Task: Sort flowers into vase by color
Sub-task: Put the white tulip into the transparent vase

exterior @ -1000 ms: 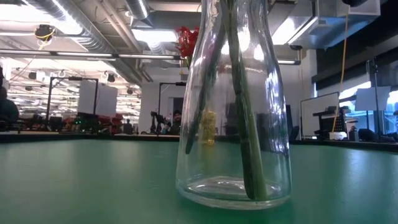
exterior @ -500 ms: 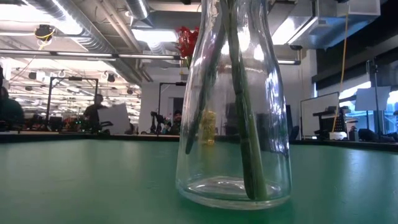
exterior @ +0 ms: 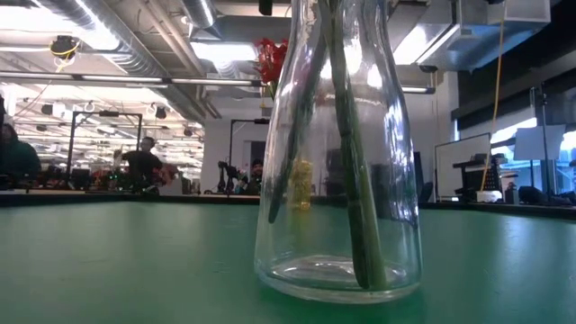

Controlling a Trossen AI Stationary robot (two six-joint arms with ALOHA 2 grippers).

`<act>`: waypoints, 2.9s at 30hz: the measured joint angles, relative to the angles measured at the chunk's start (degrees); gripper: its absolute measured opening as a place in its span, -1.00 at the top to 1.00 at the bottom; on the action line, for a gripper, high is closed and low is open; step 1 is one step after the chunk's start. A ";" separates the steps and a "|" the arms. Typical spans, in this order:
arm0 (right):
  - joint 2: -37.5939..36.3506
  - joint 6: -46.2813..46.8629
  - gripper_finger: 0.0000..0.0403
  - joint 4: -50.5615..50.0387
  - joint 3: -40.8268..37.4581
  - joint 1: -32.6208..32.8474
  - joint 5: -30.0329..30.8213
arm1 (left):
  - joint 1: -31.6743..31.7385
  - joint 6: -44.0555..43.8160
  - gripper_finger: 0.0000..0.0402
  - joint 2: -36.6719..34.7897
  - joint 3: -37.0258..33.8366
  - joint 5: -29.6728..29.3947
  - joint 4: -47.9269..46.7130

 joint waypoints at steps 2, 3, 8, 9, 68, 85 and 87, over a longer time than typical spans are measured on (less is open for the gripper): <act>0.00 0.01 1.00 -0.60 0.00 0.00 0.11 | 0.00 0.00 0.31 0.00 0.00 0.02 -0.49; 0.00 -0.01 1.00 -0.81 0.00 -0.02 0.14 | 0.00 0.00 0.35 0.00 0.00 0.02 -0.77; 0.00 -0.01 1.00 -1.18 0.00 -0.02 0.18 | -0.22 0.00 0.54 -0.13 0.00 0.15 -1.14; 0.00 -0.01 1.00 -1.19 0.00 -0.02 0.17 | -0.44 0.00 0.57 -0.13 0.00 0.11 -1.16; -10.70 0.14 -0.43 -21.80 0.00 0.07 -3.83 | -3.25 -3.30 1.00 -11.36 -0.09 -5.65 -14.66; -22.34 2.52 -0.53 -49.79 0.02 0.04 6.26 | -31.80 1.52 1.00 -25.09 -0.04 -10.01 -12.59; -22.34 2.51 -0.53 -50.15 0.02 0.04 6.28 | -34.79 2.23 1.00 -23.92 -0.04 -12.25 -11.74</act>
